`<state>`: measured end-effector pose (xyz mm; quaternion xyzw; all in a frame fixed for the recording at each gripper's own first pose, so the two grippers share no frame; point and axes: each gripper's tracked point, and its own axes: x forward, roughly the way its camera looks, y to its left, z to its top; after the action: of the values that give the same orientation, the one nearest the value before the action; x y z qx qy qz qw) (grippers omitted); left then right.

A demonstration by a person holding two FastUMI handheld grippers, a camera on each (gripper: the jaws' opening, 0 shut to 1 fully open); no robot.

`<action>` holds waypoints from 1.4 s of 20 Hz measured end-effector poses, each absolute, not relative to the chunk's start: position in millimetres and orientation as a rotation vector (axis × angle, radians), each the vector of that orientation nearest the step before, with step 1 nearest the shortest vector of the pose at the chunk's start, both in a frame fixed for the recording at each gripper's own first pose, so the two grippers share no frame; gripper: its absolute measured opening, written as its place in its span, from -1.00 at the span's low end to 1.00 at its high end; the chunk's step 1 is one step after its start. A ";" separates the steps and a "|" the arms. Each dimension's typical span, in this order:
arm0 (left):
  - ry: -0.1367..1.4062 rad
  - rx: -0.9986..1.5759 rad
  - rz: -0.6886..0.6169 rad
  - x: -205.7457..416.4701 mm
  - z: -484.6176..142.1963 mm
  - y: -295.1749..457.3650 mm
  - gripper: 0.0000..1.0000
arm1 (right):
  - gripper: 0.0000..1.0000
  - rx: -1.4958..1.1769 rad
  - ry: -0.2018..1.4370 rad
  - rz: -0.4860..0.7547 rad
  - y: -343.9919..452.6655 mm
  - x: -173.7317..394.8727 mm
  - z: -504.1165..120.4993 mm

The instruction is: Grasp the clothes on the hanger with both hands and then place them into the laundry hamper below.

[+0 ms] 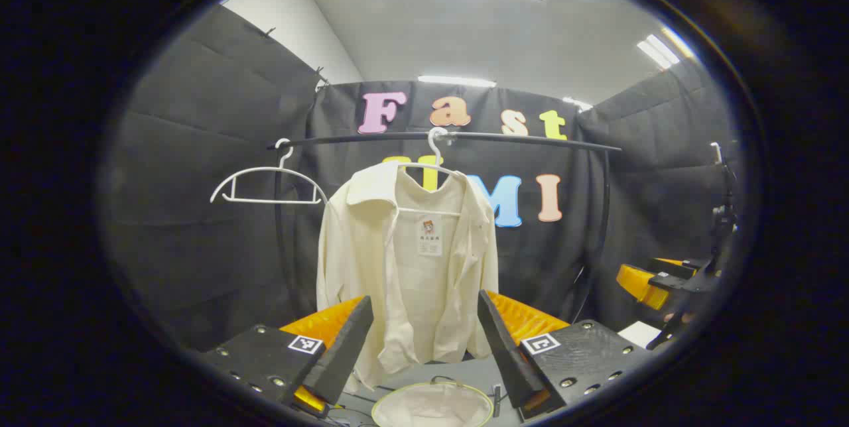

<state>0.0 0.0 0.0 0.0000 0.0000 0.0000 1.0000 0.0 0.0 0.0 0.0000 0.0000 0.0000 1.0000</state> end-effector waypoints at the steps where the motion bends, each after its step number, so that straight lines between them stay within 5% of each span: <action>1: 0.002 0.000 -0.004 -1.2 -1.0 -1.7 0.80 | 0.96 0.000 0.007 -0.019 -3.6 -0.2 -0.6; 20: 0.005 -0.014 0.086 15.5 -4.9 34.6 0.80 | 0.96 -0.035 0.014 -0.070 7.3 5.9 11.9; 28: 0.002 0.046 0.134 66.1 17.4 39.5 0.80 | 0.93 -0.028 0.033 -0.008 26.4 55.7 10.4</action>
<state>66.1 39.5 17.4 0.0230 0.0011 0.0671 0.9975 55.7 26.4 10.4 -0.0141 0.0166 -0.0038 0.9998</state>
